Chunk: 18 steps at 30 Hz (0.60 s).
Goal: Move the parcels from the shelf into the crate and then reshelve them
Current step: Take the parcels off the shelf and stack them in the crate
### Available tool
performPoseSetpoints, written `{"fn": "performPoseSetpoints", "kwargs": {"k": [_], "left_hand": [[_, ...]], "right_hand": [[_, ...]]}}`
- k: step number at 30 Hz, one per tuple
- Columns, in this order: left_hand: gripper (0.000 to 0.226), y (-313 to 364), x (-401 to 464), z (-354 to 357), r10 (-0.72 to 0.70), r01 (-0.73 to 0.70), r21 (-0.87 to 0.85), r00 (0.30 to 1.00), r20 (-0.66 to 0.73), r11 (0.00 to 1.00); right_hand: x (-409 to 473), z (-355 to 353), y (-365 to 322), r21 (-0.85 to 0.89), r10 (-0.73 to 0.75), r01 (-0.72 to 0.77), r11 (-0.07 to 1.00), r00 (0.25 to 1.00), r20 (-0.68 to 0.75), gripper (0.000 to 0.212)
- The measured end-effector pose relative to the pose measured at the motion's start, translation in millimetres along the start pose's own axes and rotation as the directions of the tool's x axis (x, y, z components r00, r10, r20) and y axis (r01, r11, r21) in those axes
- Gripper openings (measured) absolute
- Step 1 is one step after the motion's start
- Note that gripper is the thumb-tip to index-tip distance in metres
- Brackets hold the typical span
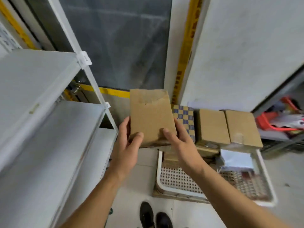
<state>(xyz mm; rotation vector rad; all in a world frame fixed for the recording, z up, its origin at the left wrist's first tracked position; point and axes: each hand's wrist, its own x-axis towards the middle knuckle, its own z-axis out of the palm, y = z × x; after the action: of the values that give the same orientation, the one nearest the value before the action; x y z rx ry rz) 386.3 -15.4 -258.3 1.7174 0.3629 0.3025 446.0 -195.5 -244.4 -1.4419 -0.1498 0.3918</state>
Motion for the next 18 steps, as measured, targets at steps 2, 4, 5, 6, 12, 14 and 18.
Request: {"fn": "performPoseSetpoints", "kwargs": {"k": [2, 4, 5, 6, 12, 14, 18], "left_hand": [[0.065, -9.8, 19.0, 27.9, -0.015, 0.017, -0.018, 0.994, 0.109, 1.0], [0.067, -17.5, 37.9, 56.0, -0.021, 0.026, -0.019, 0.978, 0.207, 0.999], [0.067, -21.4, 46.6, 69.0, -0.03, 0.034, -0.012, 0.967, 0.252, 0.999], [0.067, -23.6, 53.8, 81.3, -0.037, 0.04, -0.005, 0.955, 0.295, 0.999], [0.066, -44.4, 90.6, 139.4, -0.099, 0.08, 0.064, 0.911, 0.399, 0.995], [0.069, -54.1, 104.5, 153.8, -0.151, 0.116, 0.109, 0.9, 0.408, 0.987], [0.077, -61.0, 119.2, 165.2, -0.24, 0.194, 0.152, 0.881, 0.407, 0.969]], "right_hand": [[5.7, -26.5, 4.5, -0.028, 0.012, -0.014, 1.0, 0.997, -0.074, 0.049], [10.9, -51.1, 9.3, -0.047, 0.029, -0.036, 0.998, 0.99, -0.138, 0.048], [13.8, -62.9, 12.4, -0.057, 0.04, -0.05, 0.997, 0.985, -0.166, 0.049], [16.2, -73.9, 15.6, -0.066, 0.05, -0.064, 0.996, 0.979, -0.195, 0.049], [39.3, -123.8, 43.8, -0.068, 0.108, -0.131, 0.989, 0.956, -0.273, 0.052], [54.7, -135.4, 53.5, -0.098, 0.127, -0.156, 0.983, 0.959, -0.254, 0.057], [82.2, -150.9, 58.8, -0.145, 0.13, -0.159, 0.977, 0.972, -0.194, 0.06]]}}
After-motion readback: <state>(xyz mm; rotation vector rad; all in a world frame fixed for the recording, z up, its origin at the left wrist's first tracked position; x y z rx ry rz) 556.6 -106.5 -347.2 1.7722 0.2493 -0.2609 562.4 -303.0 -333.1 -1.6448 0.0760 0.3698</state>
